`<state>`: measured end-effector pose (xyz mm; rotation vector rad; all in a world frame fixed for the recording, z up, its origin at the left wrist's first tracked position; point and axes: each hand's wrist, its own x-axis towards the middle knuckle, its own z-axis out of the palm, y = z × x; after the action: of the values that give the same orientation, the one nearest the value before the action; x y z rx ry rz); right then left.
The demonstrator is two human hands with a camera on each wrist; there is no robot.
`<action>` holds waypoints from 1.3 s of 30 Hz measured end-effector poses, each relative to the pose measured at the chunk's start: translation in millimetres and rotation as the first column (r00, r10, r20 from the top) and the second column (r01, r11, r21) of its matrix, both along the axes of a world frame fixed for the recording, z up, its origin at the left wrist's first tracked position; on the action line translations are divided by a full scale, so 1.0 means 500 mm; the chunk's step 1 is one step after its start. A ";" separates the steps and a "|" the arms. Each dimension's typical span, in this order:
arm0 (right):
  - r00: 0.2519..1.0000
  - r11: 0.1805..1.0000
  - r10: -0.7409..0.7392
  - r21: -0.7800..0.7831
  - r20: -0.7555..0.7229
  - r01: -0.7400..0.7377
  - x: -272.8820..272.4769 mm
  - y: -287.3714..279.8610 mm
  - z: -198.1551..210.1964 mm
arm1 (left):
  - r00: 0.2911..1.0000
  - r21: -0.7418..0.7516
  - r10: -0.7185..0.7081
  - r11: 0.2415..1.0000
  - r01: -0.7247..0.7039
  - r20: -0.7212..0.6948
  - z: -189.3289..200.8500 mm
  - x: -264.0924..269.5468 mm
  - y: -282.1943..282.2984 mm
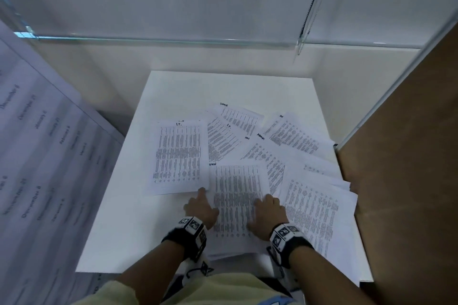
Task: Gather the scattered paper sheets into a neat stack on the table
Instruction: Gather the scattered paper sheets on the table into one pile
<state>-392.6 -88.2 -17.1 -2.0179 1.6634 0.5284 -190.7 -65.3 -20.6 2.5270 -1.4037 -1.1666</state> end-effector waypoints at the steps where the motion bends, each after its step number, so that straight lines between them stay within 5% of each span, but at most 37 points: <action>1: 1.000 1.000 0.010 -0.002 -0.011 -0.010 0.001 0.003 -0.001 | 0.998 -0.007 0.030 0.999 -0.031 -0.049 -0.001 -0.002 -0.003; 5: 1.000 1.000 -0.011 0.004 0.008 0.011 -0.008 0.001 0.004 | 0.967 -0.174 0.044 0.981 -0.090 -0.251 0.012 -0.016 -0.007; 8: 0.973 0.985 -0.161 -0.028 0.163 0.168 -0.020 0.002 0.014 | 0.961 -0.406 -0.162 0.912 0.059 -0.225 0.033 -0.011 -0.004; 10: 0.893 0.935 -0.315 -0.058 0.321 0.351 -0.029 0.005 0.021 | 0.942 -0.530 -0.281 0.835 0.147 -0.181 0.047 0.007 -0.003; 15: 0.510 0.717 -0.611 0.148 0.605 0.681 -0.039 0.015 0.027 | 0.920 -0.650 -0.323 0.753 0.106 -0.224 0.093 0.078 -0.004; 18: 0.169 0.576 -0.741 0.485 0.650 0.658 -0.038 0.010 0.039 | 0.862 -0.582 -0.285 0.813 -0.014 -0.419 0.119 0.112 -0.017; 20: 0.084 0.564 -0.735 0.538 0.673 0.626 -0.042 0.008 0.043 | 0.801 -0.513 -0.263 0.856 -0.063 -0.538 0.122 0.121 -0.028; 22: 0.087 0.552 -0.720 0.492 0.689 0.673 -0.055 0.007 0.036 | 0.761 -0.448 -0.237 0.891 -0.077 -0.604 0.115 0.125 -0.036; 24: 0.095 0.518 -0.723 0.446 0.685 0.729 -0.082 0.008 0.031 | 0.803 -0.411 -0.202 0.910 -0.058 -0.560 0.096 0.134 -0.042; 27: 0.147 0.435 -0.770 0.342 0.621 0.833 -0.162 0.026 0.023 | 0.972 -0.430 -0.071 0.902 -0.033 -0.223 0.060 0.179 -0.051; 30: 0.158 0.335 -0.820 0.237 0.550 0.912 -0.262 0.055 0.013 | 0.997 -0.323 0.072 0.944 -0.060 0.025 0.028 0.244 -0.054; 33: 0.288 0.357 -0.858 0.092 0.425 0.930 -0.307 0.078 0.017 | 0.977 -0.130 0.140 0.984 -0.119 0.164 0.011 0.292 -0.052; 36: 0.359 0.344 -0.894 -0.103 0.268 0.933 -0.291 0.076 0.003 | 0.976 -0.035 0.134 0.991 -0.129 0.171 -0.007 0.314 -0.054; 39: 0.490 0.424 -0.844 -0.290 0.216 0.858 -0.210 0.063 0.028 | 0.973 -0.013 0.174 0.985 -0.174 0.154 -0.018 0.307 -0.057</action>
<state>-497.5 -56.7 -3.3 -1.0247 2.5918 -0.2287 -37.4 -94.0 -29.5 2.7271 -1.1768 -0.9621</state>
